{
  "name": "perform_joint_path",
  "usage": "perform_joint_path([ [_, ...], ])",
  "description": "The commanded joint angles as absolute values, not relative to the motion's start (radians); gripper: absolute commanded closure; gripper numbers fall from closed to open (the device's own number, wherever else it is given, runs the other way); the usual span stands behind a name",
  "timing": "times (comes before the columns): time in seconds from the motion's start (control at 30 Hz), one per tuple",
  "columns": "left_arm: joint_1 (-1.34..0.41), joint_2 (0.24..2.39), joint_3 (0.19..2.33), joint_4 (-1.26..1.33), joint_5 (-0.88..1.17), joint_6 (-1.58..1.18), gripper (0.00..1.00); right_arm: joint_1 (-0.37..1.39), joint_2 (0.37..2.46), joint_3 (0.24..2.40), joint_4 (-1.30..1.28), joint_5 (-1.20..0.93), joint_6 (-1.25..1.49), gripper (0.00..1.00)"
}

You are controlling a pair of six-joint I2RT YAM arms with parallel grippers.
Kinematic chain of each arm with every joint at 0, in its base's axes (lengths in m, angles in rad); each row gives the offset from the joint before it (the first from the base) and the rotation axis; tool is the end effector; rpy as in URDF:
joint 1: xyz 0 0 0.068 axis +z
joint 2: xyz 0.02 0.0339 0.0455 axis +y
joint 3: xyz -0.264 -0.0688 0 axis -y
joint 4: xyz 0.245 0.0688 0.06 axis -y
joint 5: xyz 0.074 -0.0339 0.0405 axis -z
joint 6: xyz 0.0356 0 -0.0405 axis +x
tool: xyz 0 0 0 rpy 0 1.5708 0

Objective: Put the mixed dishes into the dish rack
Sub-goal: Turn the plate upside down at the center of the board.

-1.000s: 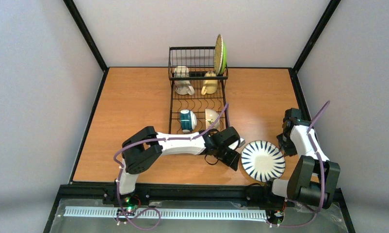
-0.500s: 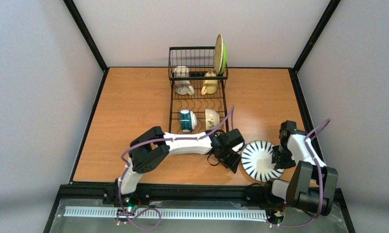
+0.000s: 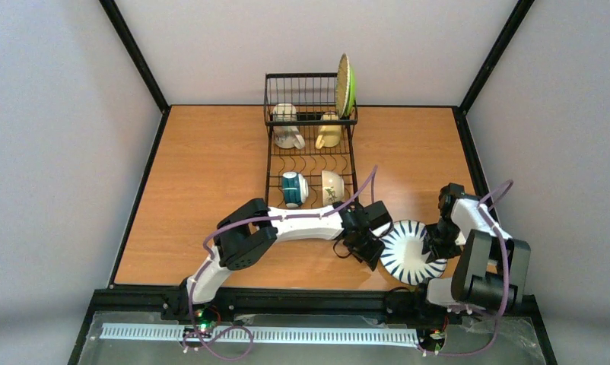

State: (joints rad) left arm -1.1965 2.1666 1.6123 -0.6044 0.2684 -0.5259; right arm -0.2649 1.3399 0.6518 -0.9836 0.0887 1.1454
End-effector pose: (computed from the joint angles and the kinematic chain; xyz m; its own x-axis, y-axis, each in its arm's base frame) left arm 0.1563 -0.4236 0.1548 -0.7597 0.6103 -0.2244 0.6416 0.6475 -0.4112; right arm 0.1690 -0.0491 0.1523 -0.1666 0.9853 -0.0387 0.9787 0.1604 -0.1281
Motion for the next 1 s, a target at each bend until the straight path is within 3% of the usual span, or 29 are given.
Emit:
perform_joint_path([
  [0.0,-1.209,2.217,1.672,-0.653,0.227,-0.503,0.03,-0.265,1.507,0.631,-0.754,0.061,1.118,0.38],
  [0.97,-1.188,2.260,1.784,-0.677,0.095,-0.551,0.02,-0.140,1.877,1.146,-0.693,0.009,0.923,0.39],
])
